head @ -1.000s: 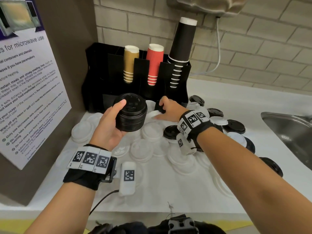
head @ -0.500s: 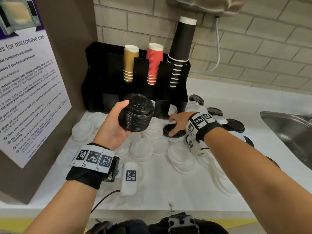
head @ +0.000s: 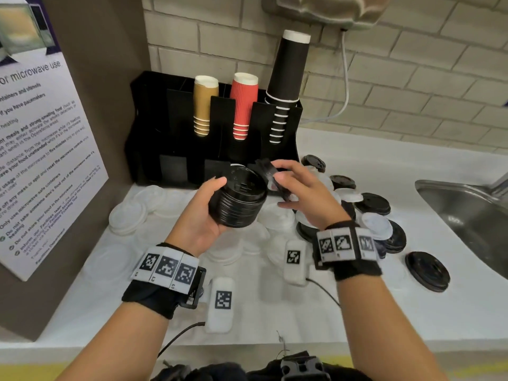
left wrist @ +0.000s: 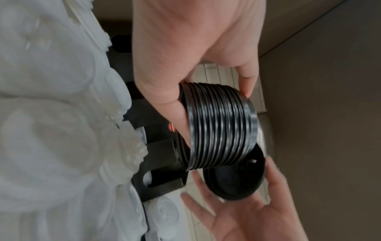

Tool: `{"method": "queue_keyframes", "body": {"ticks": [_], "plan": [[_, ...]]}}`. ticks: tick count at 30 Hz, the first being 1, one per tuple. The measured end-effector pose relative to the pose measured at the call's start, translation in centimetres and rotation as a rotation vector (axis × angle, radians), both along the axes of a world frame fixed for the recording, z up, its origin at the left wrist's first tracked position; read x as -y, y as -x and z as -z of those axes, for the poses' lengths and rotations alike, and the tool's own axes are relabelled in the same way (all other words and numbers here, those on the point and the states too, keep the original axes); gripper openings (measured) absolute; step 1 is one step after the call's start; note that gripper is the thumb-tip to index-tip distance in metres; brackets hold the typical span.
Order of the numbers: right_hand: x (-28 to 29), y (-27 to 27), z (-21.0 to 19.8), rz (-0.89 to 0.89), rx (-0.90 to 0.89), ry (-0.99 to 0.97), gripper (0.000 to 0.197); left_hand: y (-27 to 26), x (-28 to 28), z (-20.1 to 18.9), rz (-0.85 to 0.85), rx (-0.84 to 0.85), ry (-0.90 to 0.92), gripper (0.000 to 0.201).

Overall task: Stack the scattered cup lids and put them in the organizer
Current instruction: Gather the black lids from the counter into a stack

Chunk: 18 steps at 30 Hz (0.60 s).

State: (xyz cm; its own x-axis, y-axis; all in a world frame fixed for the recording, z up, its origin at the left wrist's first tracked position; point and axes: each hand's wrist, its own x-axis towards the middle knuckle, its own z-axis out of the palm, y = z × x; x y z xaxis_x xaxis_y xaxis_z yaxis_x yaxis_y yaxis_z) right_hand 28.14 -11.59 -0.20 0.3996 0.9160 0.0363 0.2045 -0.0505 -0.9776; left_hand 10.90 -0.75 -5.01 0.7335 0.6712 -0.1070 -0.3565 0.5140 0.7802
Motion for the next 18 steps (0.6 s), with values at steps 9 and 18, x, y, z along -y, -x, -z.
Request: {"method": "queue_keyframes", "body": {"ticks": [9, 18], "plan": [[1.7, 2.1, 2.5, 0.098, 0.012, -0.152, 0.033, -1.4, 2.2, 0.2, 0.097, -0.116, -0.152, 0.047], [2.6, 2.0, 3.5, 0.118, 0.165, -0.222, 0.031, -2.1, 2.9, 0.2, 0.128, -0.098, -0.099, 0.038]]}}
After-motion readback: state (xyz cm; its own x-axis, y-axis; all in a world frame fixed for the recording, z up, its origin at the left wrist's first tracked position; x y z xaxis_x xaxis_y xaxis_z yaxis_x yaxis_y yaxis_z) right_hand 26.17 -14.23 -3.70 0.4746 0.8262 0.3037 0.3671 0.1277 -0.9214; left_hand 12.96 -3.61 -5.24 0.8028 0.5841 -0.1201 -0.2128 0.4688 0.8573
